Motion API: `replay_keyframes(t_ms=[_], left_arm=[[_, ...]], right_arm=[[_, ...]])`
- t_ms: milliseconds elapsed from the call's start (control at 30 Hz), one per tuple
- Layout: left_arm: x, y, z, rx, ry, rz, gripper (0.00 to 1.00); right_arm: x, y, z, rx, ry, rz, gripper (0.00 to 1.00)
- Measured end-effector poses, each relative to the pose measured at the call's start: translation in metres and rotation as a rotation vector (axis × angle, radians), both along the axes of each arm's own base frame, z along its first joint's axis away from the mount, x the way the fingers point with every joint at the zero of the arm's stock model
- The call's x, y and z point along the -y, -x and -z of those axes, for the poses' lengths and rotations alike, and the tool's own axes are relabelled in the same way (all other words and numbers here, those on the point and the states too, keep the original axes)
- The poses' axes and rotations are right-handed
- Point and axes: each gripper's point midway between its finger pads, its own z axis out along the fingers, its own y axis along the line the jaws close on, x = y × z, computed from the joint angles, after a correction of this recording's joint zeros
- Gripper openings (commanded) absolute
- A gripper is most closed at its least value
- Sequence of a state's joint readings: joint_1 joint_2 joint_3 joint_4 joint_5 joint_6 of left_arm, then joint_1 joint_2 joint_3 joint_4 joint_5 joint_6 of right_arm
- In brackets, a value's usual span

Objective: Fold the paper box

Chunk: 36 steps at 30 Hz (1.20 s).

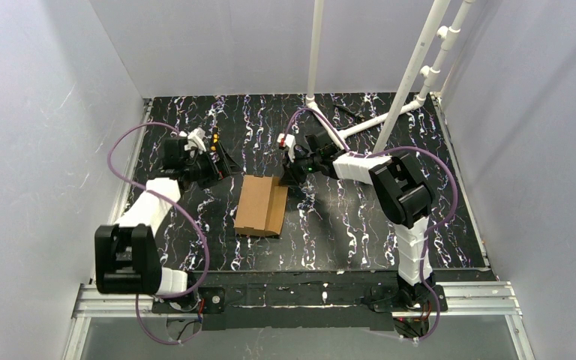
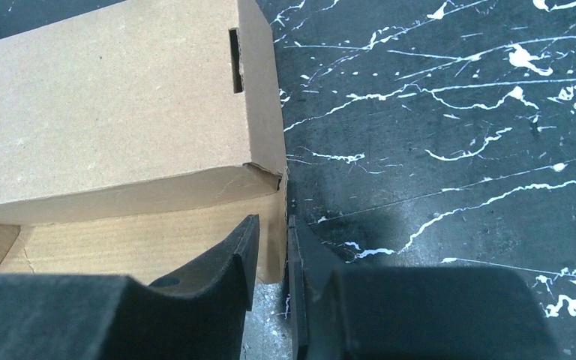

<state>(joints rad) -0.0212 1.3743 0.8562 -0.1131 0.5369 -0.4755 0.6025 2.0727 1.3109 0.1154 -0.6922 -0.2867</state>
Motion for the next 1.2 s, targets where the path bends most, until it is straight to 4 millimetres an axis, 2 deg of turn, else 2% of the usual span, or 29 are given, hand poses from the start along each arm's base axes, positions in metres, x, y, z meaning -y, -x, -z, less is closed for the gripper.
replay_keyframes(t_ms=[100, 200, 333, 433, 500, 767, 900, 1033, 1200], left_arm=[[0.003, 0.002, -0.013, 0.033, 0.034, 0.007, 0.98], [0.006, 0.012, -0.003, -0.001, -0.009, 0.026, 0.98], [0.030, 0.042, 0.006, -0.005, -0.215, 0.140, 0.98], [0.044, 0.058, 0.000, 0.057, -0.352, 0.220, 0.98], [0.046, 0.063, -0.004, 0.101, -0.434, 0.239, 0.98], [0.048, 0.063, 0.001, 0.141, -0.595, 0.255, 0.98], [0.046, 0.059, 0.003, 0.147, -0.622, 0.228, 0.98], [0.047, 0.055, 0.003, 0.181, -0.569, 0.176, 0.98], [0.029, 0.059, 0.022, 0.125, -0.420, 0.064, 0.98]], right_arm=[[0.001, -0.001, 0.000, 0.001, 0.006, 0.009, 0.41], [0.003, 0.000, -0.001, 0.008, 0.016, 0.005, 0.45], [0.008, 0.002, -0.007, 0.029, 0.042, -0.021, 0.46], [0.011, 0.002, -0.011, 0.041, 0.050, -0.042, 0.47], [0.013, 0.004, -0.013, 0.039, 0.055, -0.054, 0.47], [0.023, 0.010, -0.016, 0.001, 0.078, -0.078, 0.47], [0.024, 0.013, -0.030, 0.009, 0.068, -0.078, 0.45], [0.021, 0.011, -0.042, 0.039, 0.034, -0.075, 0.45], [0.018, 0.009, -0.037, 0.060, 0.004, -0.072, 0.45]])
